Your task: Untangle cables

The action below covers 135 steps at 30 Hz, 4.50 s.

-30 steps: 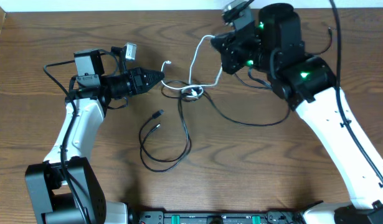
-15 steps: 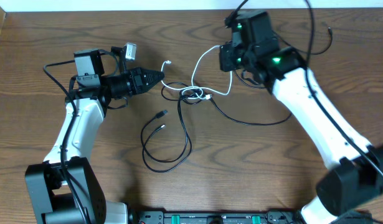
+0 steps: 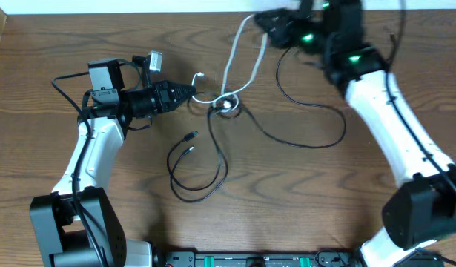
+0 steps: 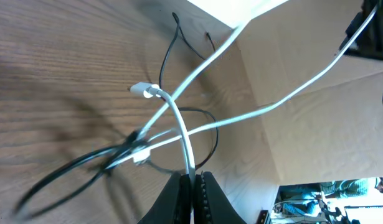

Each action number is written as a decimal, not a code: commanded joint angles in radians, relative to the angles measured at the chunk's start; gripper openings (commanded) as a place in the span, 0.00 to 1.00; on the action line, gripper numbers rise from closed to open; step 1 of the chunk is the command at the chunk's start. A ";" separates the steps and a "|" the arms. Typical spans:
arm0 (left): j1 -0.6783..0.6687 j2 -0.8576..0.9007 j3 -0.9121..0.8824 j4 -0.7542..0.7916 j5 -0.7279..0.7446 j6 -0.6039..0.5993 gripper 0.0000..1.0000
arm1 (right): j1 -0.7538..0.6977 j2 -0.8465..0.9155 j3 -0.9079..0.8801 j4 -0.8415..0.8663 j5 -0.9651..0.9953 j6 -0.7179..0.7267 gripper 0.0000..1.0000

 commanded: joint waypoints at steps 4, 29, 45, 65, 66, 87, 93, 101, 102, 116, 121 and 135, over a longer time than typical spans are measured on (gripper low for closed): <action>-0.004 -0.006 0.009 -0.002 -0.005 0.018 0.07 | -0.061 -0.023 0.010 -0.127 0.175 0.065 0.01; -0.004 -0.006 0.009 -0.002 -0.005 0.018 0.07 | 0.089 -0.021 -0.280 -0.306 0.837 -0.003 0.01; -0.047 -0.006 0.007 -0.110 -0.035 0.009 0.07 | -0.022 -0.021 -0.420 -0.498 0.646 -0.080 0.07; -0.370 -0.006 0.007 -0.258 -0.537 -0.144 0.07 | -0.033 -0.021 -0.413 -0.192 0.051 -0.362 0.56; -0.368 -0.006 0.007 -0.278 -0.537 -0.143 0.07 | -0.028 -0.021 -0.413 -0.182 0.051 -0.377 0.54; -0.368 -0.006 0.007 -0.420 -0.338 -0.046 0.08 | 0.061 0.135 -0.414 -0.075 0.155 -0.760 0.58; -0.368 -0.006 0.007 -0.473 -0.288 0.034 0.07 | 0.073 0.227 -0.414 0.008 0.133 -0.822 0.57; -0.367 -0.006 0.007 -0.569 -0.239 0.123 0.07 | 0.076 0.287 -0.414 0.168 0.122 -0.826 0.56; -0.367 -0.006 0.007 -0.557 -0.243 0.122 0.07 | 0.076 0.283 -0.413 0.164 0.093 -0.826 0.57; -0.370 -0.006 0.007 -0.370 -0.455 -0.082 0.07 | 0.035 0.278 -0.373 0.072 -0.039 -0.764 0.52; -0.391 -0.006 0.007 -0.428 -0.590 -0.105 0.07 | 0.034 0.278 -0.373 0.071 -0.039 -0.765 0.52; -0.536 -0.005 0.007 -0.378 -0.866 -0.291 0.08 | 0.045 0.278 -0.373 0.060 -0.017 -0.766 0.54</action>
